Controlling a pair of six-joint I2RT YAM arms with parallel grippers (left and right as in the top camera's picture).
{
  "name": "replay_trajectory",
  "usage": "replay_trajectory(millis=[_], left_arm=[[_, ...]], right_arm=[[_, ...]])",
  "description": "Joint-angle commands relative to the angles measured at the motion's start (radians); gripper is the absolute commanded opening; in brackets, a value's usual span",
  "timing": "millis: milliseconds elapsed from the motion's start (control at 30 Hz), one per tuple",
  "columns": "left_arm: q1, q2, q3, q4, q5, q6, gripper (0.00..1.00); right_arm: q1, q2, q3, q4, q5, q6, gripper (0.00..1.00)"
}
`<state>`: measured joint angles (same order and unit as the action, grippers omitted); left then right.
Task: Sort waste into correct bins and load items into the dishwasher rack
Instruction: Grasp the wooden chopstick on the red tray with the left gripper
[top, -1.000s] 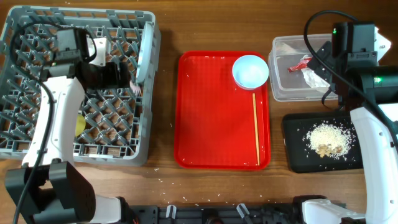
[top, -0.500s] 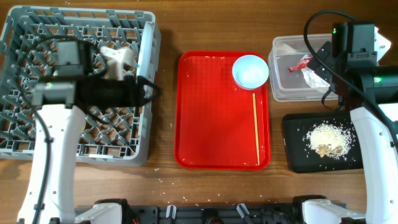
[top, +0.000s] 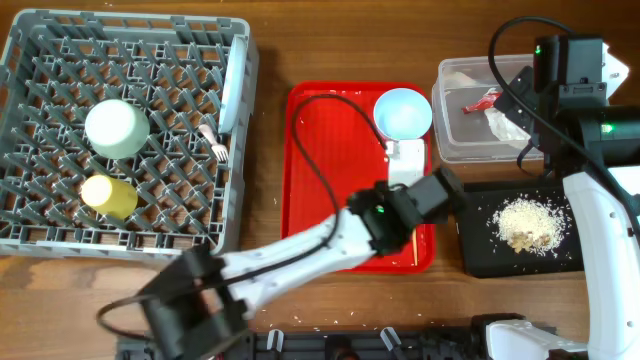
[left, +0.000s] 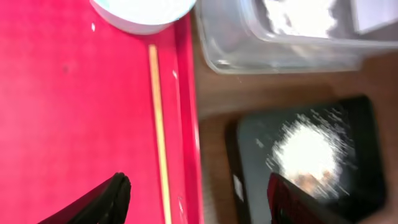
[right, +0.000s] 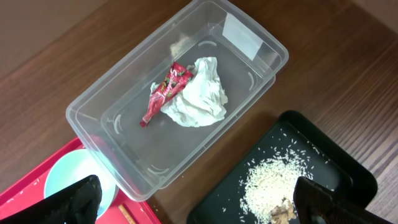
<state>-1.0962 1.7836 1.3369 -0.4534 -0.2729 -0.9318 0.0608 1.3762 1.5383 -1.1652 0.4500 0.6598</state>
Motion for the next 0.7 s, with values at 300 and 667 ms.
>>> replay_trajectory(millis=[300,667], left_arm=[[-0.054,0.358,0.005,0.237,-0.383,0.169,0.57],[-0.054,0.441,0.005,0.210,-0.348,0.169,0.34]], right_arm=[[-0.003,0.002,0.011,0.002,0.020,-0.003,1.00],[-0.003,0.002,0.011,0.002,0.020,-0.003,1.00]])
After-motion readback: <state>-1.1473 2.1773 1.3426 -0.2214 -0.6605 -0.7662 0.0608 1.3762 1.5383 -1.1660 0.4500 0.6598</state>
